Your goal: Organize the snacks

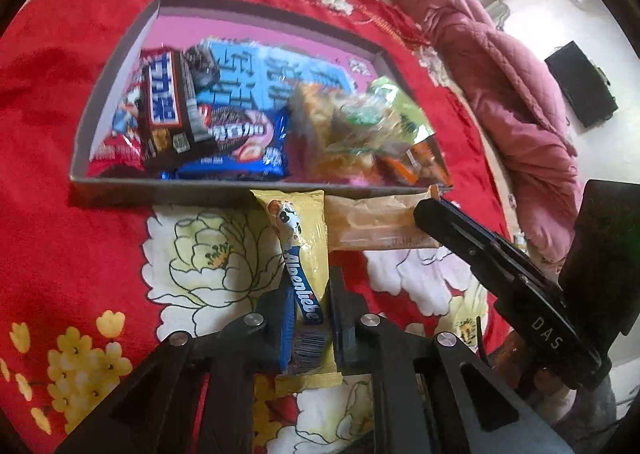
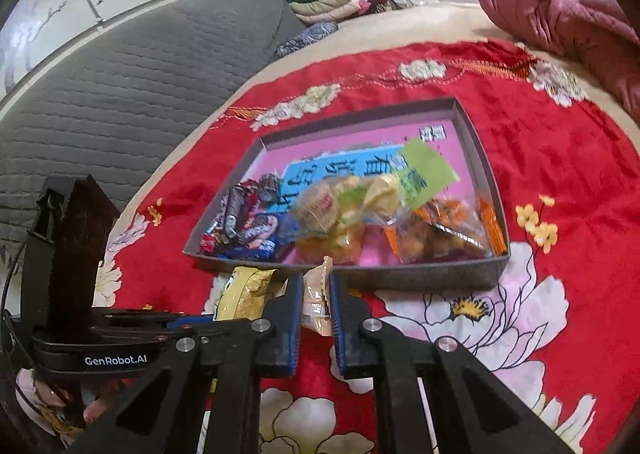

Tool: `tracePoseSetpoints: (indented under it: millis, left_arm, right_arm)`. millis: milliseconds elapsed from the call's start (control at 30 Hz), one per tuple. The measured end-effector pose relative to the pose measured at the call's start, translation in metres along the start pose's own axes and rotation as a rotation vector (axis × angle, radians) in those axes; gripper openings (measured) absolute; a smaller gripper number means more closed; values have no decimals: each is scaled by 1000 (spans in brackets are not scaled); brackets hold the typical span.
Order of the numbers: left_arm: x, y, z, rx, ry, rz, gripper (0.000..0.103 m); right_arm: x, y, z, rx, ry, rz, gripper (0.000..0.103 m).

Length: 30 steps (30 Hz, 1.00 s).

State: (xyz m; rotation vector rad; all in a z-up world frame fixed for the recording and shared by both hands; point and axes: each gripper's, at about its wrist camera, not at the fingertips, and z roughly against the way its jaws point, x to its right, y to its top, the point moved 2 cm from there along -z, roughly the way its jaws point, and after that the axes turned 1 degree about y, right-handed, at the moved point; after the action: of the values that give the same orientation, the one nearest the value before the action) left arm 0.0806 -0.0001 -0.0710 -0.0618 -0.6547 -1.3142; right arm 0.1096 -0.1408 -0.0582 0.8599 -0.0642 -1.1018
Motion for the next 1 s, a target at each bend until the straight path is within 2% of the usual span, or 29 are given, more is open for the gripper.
tracePoseSetpoints:
  millis: [233,500,733,1000]
  left_arm:
    - [7,12,28,76,-7,-12,15]
    - [6,31,50,151,33,-25,15]
    - [2,44,49,172,51,-14,15]
    - [1,55,40,177,69,-11,15]
  right_arm:
    - [-12,13,18,59,23,17,13]
    - [-9,29,29,119,4,-5,11]
    - [-6,40,30,151,-40,1,11]
    - [2,49,19,150,-62,-7,11]
